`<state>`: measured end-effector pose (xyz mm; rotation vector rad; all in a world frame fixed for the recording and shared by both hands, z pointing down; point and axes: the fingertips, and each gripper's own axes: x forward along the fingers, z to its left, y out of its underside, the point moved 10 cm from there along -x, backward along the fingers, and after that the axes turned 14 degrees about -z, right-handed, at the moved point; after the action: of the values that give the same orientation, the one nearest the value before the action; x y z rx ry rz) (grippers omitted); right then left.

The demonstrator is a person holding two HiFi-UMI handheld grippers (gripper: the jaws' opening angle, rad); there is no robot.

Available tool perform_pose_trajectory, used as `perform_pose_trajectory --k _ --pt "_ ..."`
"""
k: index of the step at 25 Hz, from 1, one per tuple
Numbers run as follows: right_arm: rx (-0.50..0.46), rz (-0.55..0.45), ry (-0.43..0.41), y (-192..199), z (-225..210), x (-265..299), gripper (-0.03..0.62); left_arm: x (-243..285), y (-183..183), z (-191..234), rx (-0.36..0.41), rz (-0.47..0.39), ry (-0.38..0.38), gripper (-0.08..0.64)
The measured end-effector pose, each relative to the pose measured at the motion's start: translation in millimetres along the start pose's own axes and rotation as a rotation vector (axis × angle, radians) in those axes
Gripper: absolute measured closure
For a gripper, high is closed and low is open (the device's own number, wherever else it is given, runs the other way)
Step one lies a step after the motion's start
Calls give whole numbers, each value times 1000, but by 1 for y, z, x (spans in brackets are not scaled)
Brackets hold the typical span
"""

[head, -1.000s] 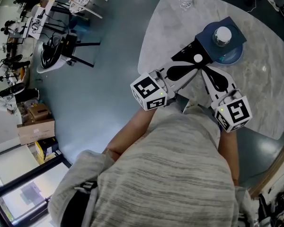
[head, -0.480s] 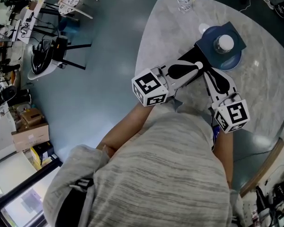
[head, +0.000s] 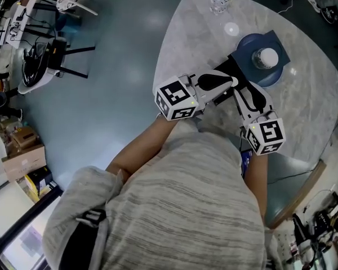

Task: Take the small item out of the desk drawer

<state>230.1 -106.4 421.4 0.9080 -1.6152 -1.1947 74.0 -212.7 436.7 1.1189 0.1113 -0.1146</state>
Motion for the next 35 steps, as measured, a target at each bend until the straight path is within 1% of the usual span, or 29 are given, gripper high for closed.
perform_pose_trajectory --k 7,13,22,26,31,35 --pt "-25 100 -1 24 -2 23 420 -8 7 19 -40 8 -21 543" --pt "-16 177 26 39 -6 33 400 -9 12 27 -60 15 -21 543" --pt "-39 321 49 65 -11 50 385 -9 12 36 -71 21 -15 543" --pt "-28 363 55 75 -12 55 376 -10 11 39 -74 25 -12 543" --pt "-38 427 82 88 -17 63 373 -10 12 42 -80 36 -5 543" --pt "-30 455 98 94 -18 68 373 -11 11 45 -84 45 4 543"
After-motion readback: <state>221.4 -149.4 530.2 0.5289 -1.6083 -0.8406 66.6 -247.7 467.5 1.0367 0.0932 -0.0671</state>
